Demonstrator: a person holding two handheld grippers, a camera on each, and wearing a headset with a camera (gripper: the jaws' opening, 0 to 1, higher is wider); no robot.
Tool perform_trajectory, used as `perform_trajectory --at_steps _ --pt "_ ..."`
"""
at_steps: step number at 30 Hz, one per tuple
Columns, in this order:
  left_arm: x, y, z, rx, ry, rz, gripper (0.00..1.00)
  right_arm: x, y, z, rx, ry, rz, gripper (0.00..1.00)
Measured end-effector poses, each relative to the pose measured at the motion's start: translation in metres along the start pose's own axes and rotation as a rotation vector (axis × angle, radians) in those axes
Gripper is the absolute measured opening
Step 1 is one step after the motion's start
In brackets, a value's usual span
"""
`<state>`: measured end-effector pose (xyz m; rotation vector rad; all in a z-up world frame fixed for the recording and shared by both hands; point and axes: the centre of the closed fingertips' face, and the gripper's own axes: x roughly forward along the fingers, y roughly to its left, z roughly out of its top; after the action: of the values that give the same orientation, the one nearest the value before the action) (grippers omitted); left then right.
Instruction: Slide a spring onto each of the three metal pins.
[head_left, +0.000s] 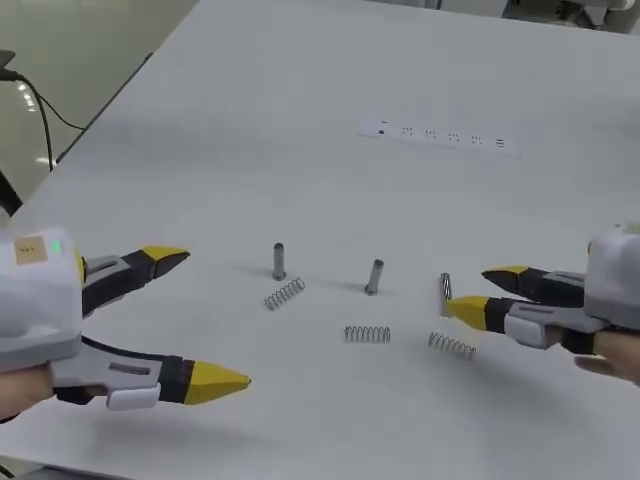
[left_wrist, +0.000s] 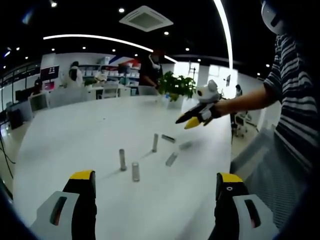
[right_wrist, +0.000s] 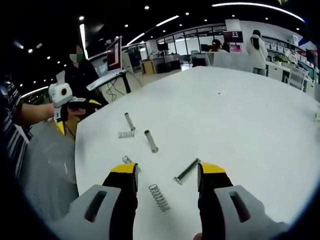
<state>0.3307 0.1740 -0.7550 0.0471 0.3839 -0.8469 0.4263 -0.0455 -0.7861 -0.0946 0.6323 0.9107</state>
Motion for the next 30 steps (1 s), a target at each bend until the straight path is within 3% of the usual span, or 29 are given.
perform_trajectory --at_steps 10,18,26,30 --pt "0.001 -0.001 -0.001 0.003 0.004 -0.006 0.97 0.023 -0.024 -0.002 0.104 0.091 -0.084 0.34" --pt "-0.001 -0.001 -0.002 0.002 0.008 -0.008 0.97 0.038 -0.030 -0.011 0.152 0.167 -0.120 0.26" --pt "0.000 -0.001 -0.004 0.001 0.012 -0.009 0.97 0.049 -0.035 -0.017 0.176 0.211 -0.140 0.20" --pt "0.000 0.000 -0.004 -0.001 0.009 -0.008 0.97 0.053 -0.040 -0.026 0.145 0.271 -0.169 0.18"
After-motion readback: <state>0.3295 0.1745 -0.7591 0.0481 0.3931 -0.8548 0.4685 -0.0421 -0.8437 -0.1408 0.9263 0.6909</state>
